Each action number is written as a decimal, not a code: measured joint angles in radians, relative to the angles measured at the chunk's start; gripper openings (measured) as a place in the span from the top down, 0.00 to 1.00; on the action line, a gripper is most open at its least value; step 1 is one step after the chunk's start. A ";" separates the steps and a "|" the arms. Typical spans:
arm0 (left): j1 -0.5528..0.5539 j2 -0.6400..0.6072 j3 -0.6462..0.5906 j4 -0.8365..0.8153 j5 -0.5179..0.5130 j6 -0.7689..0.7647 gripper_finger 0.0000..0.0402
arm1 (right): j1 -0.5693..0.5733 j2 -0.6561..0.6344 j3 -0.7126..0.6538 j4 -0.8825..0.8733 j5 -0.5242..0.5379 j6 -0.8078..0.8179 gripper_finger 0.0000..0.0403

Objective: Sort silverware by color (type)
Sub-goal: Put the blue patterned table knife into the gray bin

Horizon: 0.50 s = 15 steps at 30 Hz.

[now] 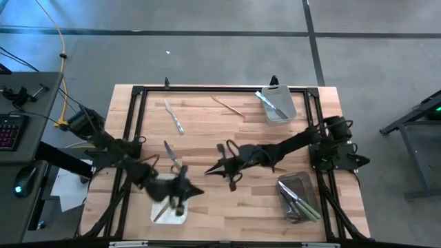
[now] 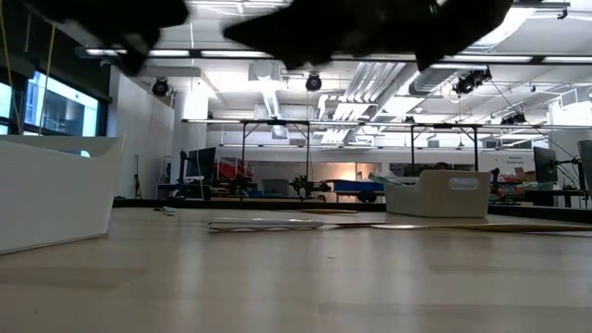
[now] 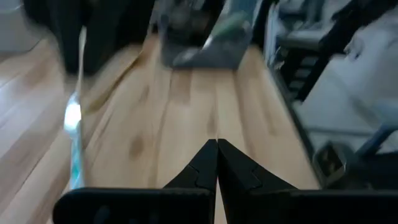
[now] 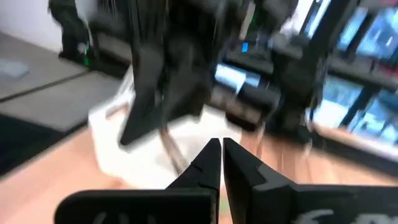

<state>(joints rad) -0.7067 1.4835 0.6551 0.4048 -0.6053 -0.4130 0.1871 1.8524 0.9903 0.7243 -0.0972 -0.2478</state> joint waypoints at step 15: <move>0.477 0.002 -0.041 0.128 0.425 0.235 1.00 | -0.294 -0.080 -0.255 -0.005 -0.031 0.116 1.00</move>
<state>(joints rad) -0.2301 1.4853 0.6140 0.5329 -0.1808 -0.1778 -0.1070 1.7721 0.7357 0.7194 -0.1282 -0.1315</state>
